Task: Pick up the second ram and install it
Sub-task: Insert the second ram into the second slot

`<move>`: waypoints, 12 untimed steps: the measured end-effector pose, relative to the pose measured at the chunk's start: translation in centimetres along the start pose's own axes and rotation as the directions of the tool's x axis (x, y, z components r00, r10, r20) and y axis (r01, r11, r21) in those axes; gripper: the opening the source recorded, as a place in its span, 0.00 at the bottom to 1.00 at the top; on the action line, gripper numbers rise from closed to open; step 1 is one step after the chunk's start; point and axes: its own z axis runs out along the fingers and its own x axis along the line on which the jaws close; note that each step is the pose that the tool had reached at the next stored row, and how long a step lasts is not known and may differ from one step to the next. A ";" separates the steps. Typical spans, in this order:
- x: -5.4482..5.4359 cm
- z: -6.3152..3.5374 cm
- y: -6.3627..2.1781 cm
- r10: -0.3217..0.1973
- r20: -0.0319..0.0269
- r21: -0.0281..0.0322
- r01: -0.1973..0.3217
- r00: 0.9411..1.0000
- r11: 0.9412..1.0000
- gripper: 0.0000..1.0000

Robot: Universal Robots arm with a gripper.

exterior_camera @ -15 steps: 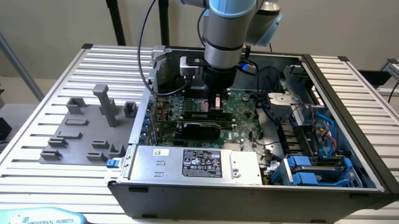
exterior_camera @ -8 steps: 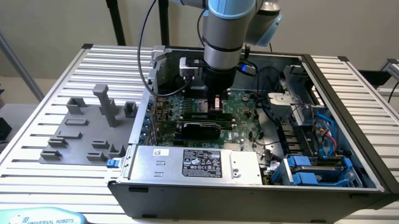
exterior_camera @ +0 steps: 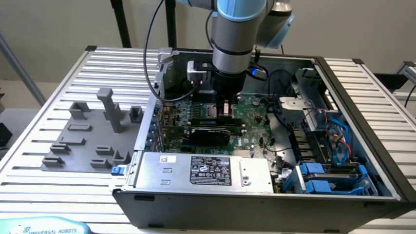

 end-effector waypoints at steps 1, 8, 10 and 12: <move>0.0 0.00 0.00 0.003 0.000 0.000 -0.003 1.000 1.000 0.14; 0.0 0.00 0.00 0.022 0.000 0.000 -0.022 1.000 1.000 0.14; 0.0 0.00 0.00 0.023 0.000 0.000 -0.023 1.000 1.000 0.14; 0.0 0.00 0.00 0.023 0.000 0.000 -0.023 1.000 1.000 0.14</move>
